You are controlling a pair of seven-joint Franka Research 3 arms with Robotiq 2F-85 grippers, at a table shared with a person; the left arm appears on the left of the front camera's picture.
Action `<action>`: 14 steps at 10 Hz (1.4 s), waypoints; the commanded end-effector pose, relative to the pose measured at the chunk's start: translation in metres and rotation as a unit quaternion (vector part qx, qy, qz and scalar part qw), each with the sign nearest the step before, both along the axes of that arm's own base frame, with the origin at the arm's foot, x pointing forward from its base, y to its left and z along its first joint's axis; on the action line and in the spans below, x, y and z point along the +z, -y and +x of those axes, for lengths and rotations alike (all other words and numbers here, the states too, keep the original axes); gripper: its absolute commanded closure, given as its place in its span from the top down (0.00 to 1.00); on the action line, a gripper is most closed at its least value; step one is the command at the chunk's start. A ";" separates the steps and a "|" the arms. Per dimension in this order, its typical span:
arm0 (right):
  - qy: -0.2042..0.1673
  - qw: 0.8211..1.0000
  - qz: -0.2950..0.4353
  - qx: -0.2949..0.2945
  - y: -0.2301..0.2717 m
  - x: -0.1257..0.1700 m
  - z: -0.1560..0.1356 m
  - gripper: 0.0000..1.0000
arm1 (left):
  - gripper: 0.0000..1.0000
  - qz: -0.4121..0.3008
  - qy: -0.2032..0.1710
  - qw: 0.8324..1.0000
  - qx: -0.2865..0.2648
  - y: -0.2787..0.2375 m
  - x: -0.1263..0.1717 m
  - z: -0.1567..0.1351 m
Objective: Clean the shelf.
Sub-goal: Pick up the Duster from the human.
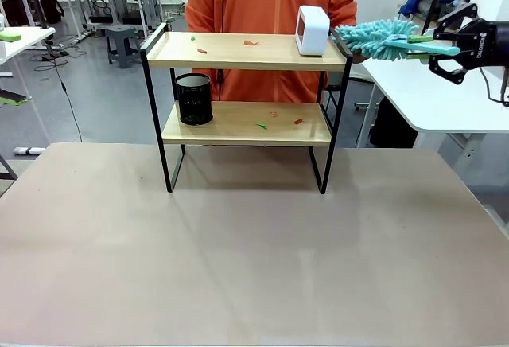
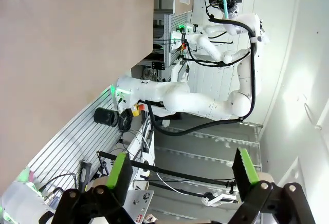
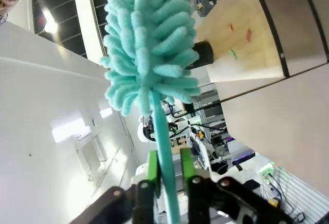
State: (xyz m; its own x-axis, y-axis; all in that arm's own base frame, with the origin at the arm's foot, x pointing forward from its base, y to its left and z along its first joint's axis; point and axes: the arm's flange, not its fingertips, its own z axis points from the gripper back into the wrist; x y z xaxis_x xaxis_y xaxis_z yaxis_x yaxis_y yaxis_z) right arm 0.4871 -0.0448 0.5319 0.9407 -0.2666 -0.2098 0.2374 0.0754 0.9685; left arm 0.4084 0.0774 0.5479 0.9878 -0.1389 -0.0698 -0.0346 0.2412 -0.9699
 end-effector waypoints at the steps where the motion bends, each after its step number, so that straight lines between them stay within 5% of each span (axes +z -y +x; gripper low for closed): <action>1: 0.020 1.000 0.012 -0.007 -0.010 0.000 0.001 0.00 | 1.00 -0.009 0.004 1.000 0.000 0.001 0.003 -0.002; 5: 0.023 1.000 0.011 -0.010 -0.006 -0.002 0.000 0.00 | 1.00 -0.009 0.004 1.000 0.000 0.001 0.003 -0.002; 7: 0.075 0.996 -0.010 0.047 0.027 0.024 -0.023 0.00 | 1.00 -0.009 0.004 1.000 0.000 0.001 0.003 -0.002; 11: 0.160 0.957 -0.165 0.176 0.136 0.086 -0.169 0.00 | 1.00 -0.009 0.004 1.000 0.000 0.001 0.003 -0.002; 14: 0.104 0.932 -0.271 0.217 0.148 0.064 -0.232 0.00 | 1.00 -0.009 0.004 1.000 0.000 0.001 0.003 -0.002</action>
State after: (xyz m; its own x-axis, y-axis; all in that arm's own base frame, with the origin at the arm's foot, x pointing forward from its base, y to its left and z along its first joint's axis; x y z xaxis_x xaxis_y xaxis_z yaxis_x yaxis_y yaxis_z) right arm 0.2514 -0.2036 0.6158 0.9914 0.1181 0.0558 -0.1128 0.5579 0.8222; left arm 0.4085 0.0769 0.5477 0.9877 -0.1398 -0.0703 -0.0349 0.2411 -0.9699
